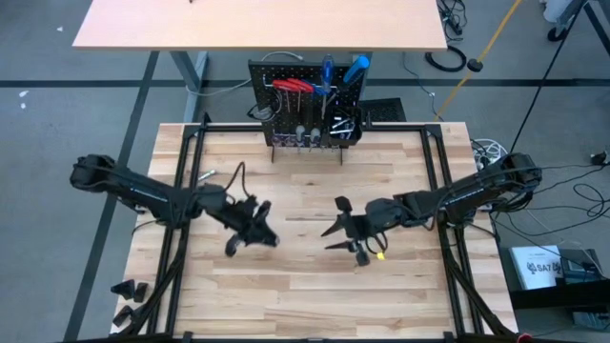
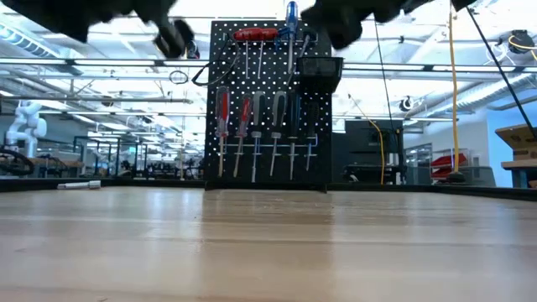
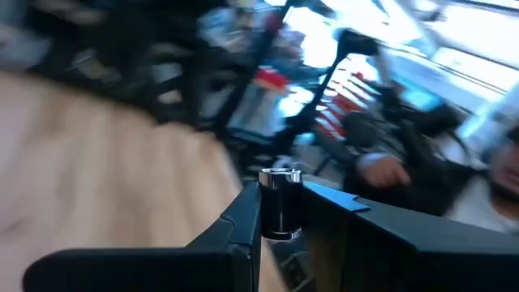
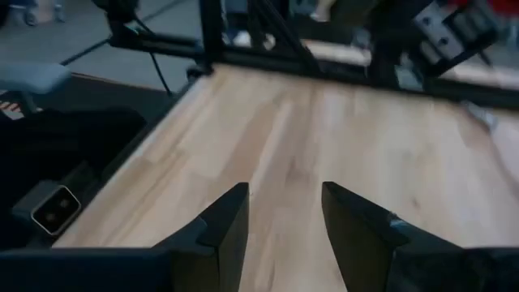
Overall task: Hang tools onto peg board
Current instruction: Put the socket wrench into the black bin on the peg board
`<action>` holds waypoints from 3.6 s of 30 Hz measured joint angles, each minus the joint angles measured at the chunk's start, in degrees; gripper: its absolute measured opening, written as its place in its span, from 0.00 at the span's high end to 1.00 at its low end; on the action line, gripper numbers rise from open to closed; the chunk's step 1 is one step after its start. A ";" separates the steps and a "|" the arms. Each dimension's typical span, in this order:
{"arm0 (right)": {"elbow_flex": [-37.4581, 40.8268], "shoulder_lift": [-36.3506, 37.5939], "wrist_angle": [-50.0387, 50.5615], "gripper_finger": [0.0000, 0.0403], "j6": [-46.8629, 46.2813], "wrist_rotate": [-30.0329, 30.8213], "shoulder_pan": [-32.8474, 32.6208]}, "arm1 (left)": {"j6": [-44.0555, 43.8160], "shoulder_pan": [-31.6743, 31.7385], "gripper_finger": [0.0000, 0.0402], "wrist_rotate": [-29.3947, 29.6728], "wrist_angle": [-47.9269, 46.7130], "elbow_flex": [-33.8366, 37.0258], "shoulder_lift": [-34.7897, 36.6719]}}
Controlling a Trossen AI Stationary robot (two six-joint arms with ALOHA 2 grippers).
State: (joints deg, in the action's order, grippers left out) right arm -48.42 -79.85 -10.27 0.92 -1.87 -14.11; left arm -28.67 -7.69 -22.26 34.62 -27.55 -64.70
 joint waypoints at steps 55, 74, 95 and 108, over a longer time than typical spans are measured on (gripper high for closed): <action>-14.25 -23.33 -38.15 0.45 59.64 16.26 -8.84 | 21.92 -19.07 0.84 25.97 37.83 -2.25 -17.89; -15.04 -24.04 -39.84 0.34 72.30 30.24 -11.41 | 20.00 -18.52 0.84 27.38 36.83 -2.47 -18.59; -15.06 -24.03 -40.84 0.37 71.75 31.75 -11.00 | 16.94 -17.45 0.84 34.49 36.25 -2.45 -18.48; -15.06 -24.02 -40.21 0.49 68.75 31.80 -9.56 | 16.96 -17.37 0.84 34.49 35.38 -2.45 -18.48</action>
State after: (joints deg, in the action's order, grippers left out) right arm -63.48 -103.88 -50.48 69.67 29.93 -23.66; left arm -11.70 -25.06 12.23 70.00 -30.00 -83.18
